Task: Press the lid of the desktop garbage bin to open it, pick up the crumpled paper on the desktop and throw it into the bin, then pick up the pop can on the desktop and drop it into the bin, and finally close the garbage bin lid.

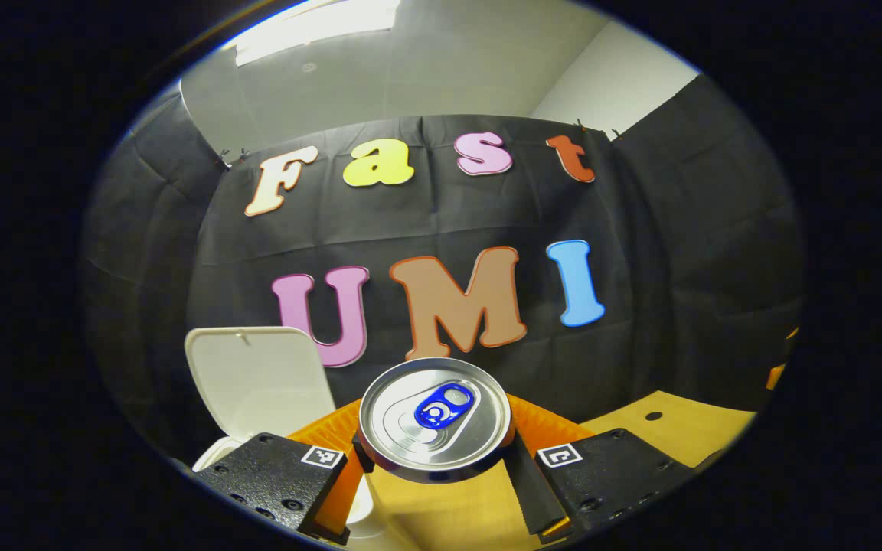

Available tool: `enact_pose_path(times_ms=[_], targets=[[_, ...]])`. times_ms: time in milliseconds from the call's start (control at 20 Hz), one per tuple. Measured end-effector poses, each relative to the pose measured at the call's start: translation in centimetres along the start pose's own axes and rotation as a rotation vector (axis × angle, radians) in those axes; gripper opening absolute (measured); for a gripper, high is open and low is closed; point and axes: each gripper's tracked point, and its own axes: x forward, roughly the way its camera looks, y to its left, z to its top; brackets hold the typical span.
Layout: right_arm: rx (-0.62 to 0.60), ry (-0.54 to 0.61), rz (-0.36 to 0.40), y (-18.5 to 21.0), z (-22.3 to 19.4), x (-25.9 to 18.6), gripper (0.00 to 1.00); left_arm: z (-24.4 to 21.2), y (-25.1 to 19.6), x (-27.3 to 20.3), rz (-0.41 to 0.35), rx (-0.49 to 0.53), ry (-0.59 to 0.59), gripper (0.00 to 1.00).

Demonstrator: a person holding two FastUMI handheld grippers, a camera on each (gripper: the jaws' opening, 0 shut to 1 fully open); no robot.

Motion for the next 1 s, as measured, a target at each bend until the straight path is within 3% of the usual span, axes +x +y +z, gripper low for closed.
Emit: enact_pose_path(times_ms=[250, 500, 800, 1000], targets=[[-0.003, 0.006, 0.014, 0.3, -0.2, 0.3, 0.98, -1.8, 6.1, 0.5, 0.148, 0.0, 0.063, 0.76], [-0.012, 0.021, 0.029, 0.9, -0.9, 0.6, 0.98, -6.9, 9.9, -0.5, 0.255, -0.016, 0.219, 0.77], [-0.019, 0.033, 0.031, 0.8, -1.2, 0.5, 0.98, -11.0, 11.7, -1.5, 0.316, -0.09, 0.324, 0.77], [-0.027, 0.042, 0.044, 0.8, -1.5, 0.4, 0.98, -10.4, 12.0, -1.6, 0.329, -0.09, 0.297, 0.81]])
